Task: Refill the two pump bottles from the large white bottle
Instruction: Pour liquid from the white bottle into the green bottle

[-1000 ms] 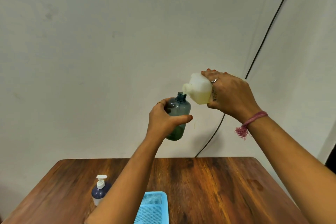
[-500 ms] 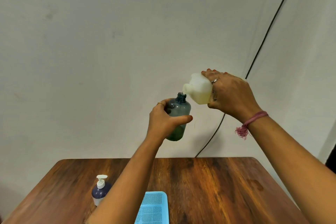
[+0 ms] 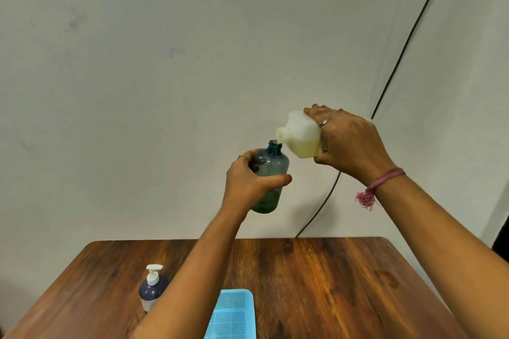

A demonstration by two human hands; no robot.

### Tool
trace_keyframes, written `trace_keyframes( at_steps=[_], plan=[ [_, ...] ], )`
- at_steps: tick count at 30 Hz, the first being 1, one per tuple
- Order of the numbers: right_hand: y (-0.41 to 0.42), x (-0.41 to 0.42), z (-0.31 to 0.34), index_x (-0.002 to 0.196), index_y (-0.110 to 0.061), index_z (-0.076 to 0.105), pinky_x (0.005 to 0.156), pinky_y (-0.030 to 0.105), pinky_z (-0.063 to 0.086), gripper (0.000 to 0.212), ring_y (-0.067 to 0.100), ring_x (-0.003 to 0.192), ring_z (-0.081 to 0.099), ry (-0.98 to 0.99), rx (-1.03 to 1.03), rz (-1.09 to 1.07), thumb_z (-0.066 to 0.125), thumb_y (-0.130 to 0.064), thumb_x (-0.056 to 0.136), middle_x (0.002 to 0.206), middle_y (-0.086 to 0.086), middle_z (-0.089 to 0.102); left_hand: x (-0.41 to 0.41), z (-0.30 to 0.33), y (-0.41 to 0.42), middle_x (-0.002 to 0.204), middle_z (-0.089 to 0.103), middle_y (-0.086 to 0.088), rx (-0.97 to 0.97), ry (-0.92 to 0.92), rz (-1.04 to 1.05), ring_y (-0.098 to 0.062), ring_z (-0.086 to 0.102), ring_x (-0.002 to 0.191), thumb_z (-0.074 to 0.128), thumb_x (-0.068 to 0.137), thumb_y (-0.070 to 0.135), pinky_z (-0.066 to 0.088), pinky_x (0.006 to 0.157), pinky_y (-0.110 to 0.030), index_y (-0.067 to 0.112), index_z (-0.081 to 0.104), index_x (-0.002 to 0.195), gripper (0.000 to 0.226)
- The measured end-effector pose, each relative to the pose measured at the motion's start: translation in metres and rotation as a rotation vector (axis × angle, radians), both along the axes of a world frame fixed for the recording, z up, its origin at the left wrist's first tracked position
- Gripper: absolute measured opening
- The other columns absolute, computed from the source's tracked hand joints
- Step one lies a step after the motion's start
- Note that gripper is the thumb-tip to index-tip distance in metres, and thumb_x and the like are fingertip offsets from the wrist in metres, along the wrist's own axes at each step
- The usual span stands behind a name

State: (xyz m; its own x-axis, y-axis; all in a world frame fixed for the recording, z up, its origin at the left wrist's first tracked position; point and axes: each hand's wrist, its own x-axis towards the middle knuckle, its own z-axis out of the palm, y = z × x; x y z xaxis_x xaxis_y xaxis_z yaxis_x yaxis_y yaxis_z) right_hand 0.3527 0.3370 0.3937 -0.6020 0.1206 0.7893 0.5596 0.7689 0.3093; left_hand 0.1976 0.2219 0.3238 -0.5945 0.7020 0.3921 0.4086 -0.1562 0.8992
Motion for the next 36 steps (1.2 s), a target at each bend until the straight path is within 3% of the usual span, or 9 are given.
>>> trace_keyframes(
  at_steps=[15, 24, 36],
  plan=[
    [0.0005, -0.0004, 0.0003, 0.125, -0.004, 0.059, 0.085, 0.046, 0.052, 0.085, 0.033, 0.103, 0.066, -0.012, -0.020, 0.002, 0.090, -0.017, 0.046, 0.119, 0.017, 0.065, -0.0001, -0.0014, 0.0013, 0.112, 0.058, 0.005, 0.011, -0.014, -0.010, -0.014, 0.056, 0.103, 0.089, 0.058, 0.026, 0.053, 0.082, -0.028, 0.028, 0.052, 0.116, 0.070],
    [-0.0008, 0.0003, 0.0002, 0.122, -0.003, 0.061, 0.081, 0.047, 0.054, 0.083, 0.034, 0.098, 0.068, 0.000, -0.004, 0.005, 0.090, -0.016, 0.045, 0.116, 0.018, 0.067, -0.0016, -0.0022, 0.0013, 0.113, 0.059, 0.005, 0.006, -0.004, -0.004, -0.014, 0.056, 0.104, 0.089, 0.057, 0.029, 0.054, 0.085, -0.032, 0.024, 0.053, 0.123, 0.076],
    [0.0006, 0.0008, -0.0007, 0.126, -0.004, 0.058, 0.089, 0.048, 0.050, 0.086, 0.034, 0.105, 0.065, -0.024, -0.028, -0.008, 0.091, -0.017, 0.048, 0.120, 0.017, 0.065, 0.0002, -0.0038, 0.0017, 0.115, 0.059, 0.003, -0.006, -0.005, -0.003, -0.016, 0.056, 0.105, 0.089, 0.057, 0.029, 0.055, 0.085, -0.033, 0.023, 0.052, 0.125, 0.077]
  ],
)
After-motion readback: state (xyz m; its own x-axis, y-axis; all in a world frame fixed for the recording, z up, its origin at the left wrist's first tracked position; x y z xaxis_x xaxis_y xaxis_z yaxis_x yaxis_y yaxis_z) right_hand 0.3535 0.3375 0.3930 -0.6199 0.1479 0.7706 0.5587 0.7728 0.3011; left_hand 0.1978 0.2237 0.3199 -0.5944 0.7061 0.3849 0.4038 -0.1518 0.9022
